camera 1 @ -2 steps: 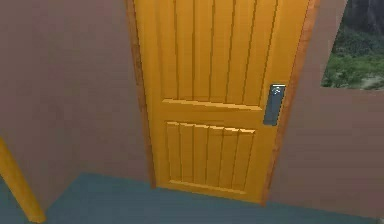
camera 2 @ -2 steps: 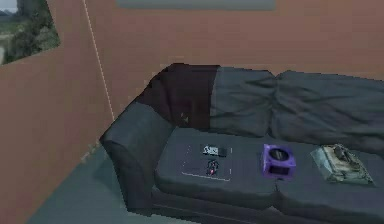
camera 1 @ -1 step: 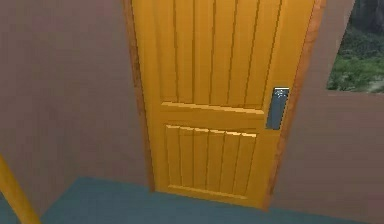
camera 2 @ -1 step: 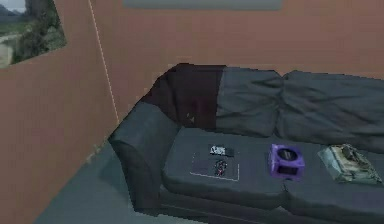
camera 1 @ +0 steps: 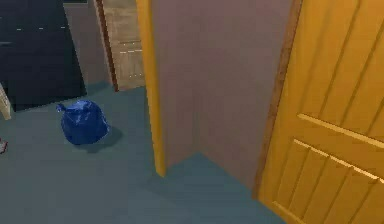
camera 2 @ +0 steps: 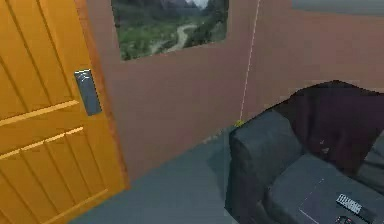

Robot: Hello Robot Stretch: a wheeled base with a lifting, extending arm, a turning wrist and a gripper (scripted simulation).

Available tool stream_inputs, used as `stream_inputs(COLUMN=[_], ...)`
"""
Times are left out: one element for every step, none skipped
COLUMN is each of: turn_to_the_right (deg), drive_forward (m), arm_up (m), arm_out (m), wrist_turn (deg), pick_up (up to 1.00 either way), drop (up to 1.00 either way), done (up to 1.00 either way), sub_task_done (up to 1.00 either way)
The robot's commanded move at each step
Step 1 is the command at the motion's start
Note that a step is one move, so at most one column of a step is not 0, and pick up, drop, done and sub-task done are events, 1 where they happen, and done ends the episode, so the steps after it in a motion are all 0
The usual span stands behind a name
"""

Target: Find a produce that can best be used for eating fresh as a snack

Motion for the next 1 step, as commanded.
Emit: stream_inputs(turn_to_the_right=[0.0], drive_forward=[0.75], arm_up=[0.00], arm_out=[0.00], wrist_turn=[0.0], pick_up=[0.00], drop=[0.00], done=[0.00], sub_task_done=[0.00])
